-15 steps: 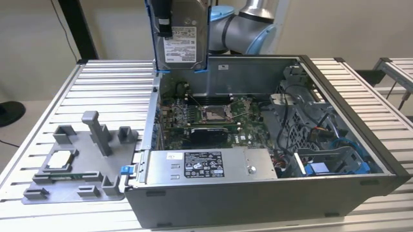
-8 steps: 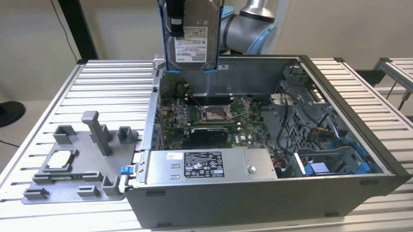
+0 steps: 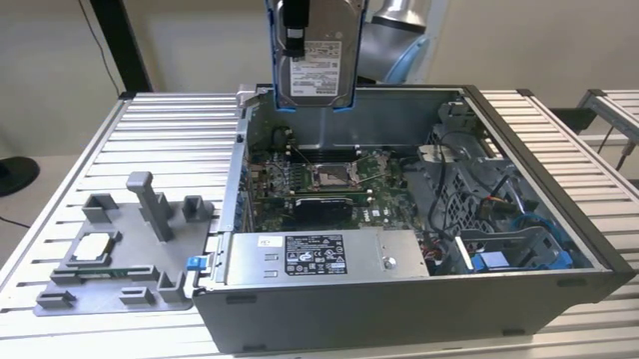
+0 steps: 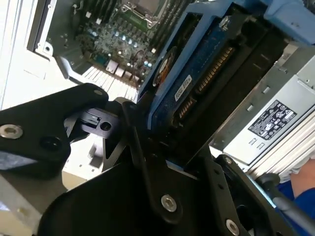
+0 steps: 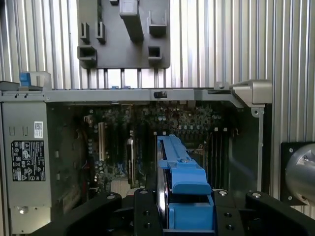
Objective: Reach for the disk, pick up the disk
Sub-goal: 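Pick up the disk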
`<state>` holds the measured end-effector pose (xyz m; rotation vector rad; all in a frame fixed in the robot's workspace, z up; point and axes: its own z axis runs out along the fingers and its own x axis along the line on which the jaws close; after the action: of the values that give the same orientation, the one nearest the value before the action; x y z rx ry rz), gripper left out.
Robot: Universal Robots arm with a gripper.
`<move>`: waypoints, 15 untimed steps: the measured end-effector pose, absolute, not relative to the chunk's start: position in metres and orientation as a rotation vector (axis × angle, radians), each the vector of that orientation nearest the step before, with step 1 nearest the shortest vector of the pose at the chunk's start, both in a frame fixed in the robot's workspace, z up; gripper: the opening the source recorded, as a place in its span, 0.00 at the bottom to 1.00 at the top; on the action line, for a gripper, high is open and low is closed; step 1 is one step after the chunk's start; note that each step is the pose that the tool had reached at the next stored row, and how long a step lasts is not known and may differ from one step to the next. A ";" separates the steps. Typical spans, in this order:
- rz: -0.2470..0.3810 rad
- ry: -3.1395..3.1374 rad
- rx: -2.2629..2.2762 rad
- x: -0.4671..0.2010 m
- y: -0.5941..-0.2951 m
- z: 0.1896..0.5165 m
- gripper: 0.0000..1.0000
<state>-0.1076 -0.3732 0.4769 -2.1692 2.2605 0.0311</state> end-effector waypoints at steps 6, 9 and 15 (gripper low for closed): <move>0.031 2.260 -2.169 -0.090 -0.373 0.477 0.00; 0.031 2.261 -2.169 -0.082 -0.373 0.477 0.00; 0.031 2.260 -2.169 -0.064 -0.373 0.477 0.00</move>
<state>-0.0641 -0.3732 0.4769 -2.1693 2.2605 0.0312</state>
